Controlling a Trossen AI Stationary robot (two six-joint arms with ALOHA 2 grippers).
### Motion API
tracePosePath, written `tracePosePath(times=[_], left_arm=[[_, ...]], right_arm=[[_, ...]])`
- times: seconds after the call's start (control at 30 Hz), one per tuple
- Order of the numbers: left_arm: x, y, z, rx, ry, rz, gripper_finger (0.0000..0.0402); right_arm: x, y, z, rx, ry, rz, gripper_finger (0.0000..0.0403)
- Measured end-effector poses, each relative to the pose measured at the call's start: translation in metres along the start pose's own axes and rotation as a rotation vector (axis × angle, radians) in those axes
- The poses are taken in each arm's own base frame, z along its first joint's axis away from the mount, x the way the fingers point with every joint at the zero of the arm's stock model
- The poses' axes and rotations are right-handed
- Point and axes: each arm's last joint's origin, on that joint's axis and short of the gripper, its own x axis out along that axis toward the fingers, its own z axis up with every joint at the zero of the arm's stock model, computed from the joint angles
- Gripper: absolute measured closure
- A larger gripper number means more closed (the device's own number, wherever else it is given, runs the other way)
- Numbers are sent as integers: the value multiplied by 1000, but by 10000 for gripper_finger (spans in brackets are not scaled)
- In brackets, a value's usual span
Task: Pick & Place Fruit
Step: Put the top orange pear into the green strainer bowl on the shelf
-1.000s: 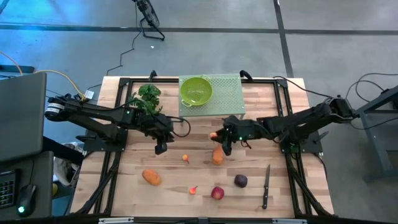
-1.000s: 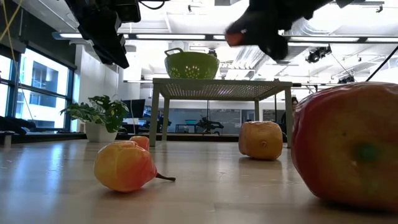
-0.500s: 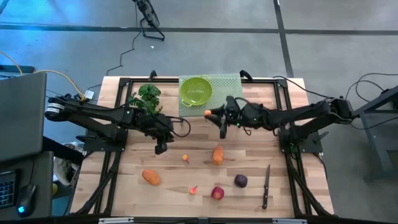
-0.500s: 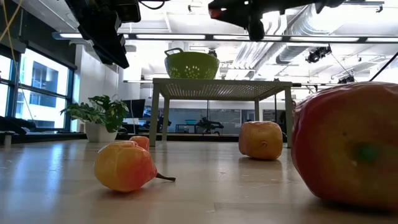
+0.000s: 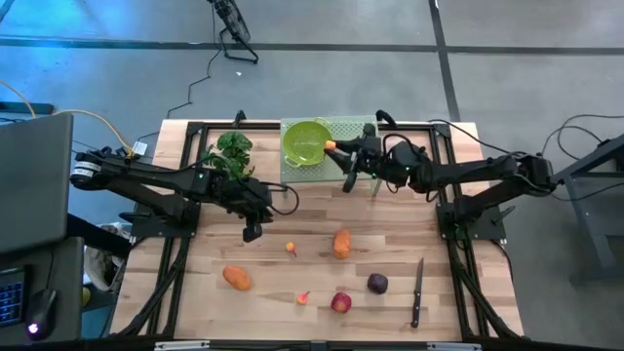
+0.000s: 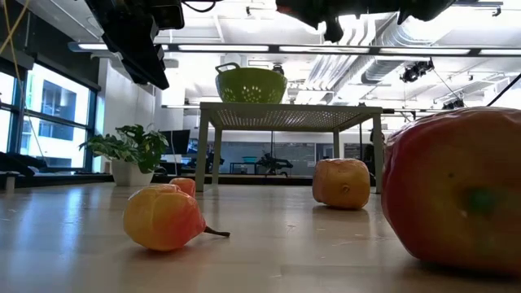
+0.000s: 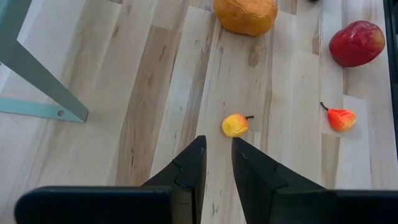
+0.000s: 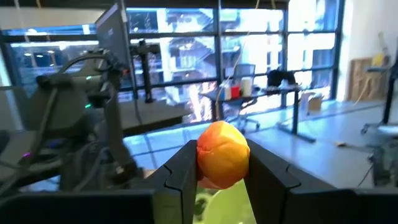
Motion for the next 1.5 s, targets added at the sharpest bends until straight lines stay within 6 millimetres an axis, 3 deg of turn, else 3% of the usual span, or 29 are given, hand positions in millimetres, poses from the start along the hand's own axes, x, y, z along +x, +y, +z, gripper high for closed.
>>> tracePosePath(times=[0.37,0.6,1.03,1.5], left_arm=[[0,0,0,0,0,0,327],[0,0,0,0,-3,8,327],[0,1,0,0,-9,25,327],[0,1,0,0,-7,25,327]], right_arm=[[3,-23,3,-80,-21,-105,300],[11,-37,-1,-59,115,-169,302],[44,-36,-10,-66,296,-186,302],[45,-39,-26,-78,441,-176,302]])
